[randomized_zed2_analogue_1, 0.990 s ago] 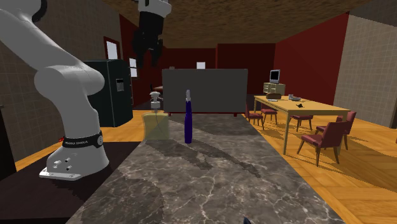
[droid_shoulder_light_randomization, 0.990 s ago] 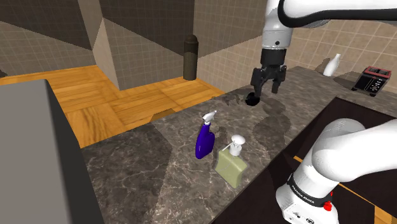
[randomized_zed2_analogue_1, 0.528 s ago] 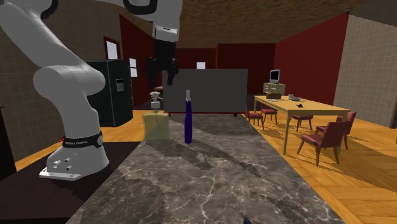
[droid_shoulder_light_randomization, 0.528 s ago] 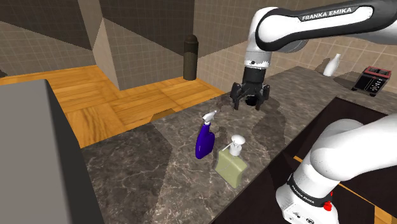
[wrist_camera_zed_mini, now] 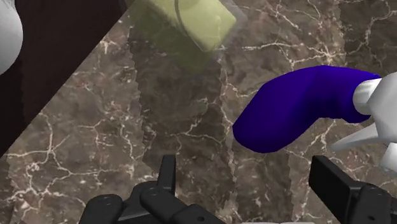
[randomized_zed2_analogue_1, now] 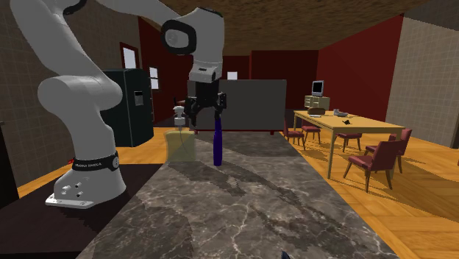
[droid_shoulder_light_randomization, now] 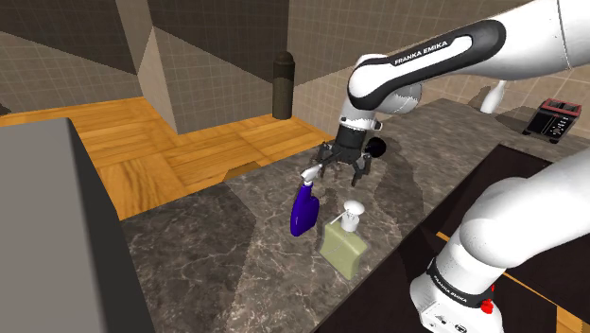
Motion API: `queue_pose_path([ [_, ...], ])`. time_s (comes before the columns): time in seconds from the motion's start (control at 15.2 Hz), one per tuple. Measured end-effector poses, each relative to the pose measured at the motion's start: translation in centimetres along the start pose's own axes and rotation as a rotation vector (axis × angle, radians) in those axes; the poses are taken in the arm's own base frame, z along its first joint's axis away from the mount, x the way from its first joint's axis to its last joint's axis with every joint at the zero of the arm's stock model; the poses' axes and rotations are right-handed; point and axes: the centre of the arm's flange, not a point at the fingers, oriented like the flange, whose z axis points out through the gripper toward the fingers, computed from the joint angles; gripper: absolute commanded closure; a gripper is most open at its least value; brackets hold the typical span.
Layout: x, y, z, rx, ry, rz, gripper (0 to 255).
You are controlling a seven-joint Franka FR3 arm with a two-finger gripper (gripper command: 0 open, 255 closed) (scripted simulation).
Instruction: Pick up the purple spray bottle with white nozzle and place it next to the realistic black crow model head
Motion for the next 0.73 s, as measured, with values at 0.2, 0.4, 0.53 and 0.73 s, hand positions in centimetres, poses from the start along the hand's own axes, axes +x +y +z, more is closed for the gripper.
queue_pose_path([
  [0.2,2.0,-1.4,2.9,0.051,-0.014,0.137,0],
  [0.4,2.8,-2.4,5.3,0.082,-0.021,0.218,0],
  [0.53,2.8,-2.5,6.2,0.086,-0.022,0.228,0],
  [0.73,2.8,-2.6,7.7,0.087,-0.022,0.231,0],
])
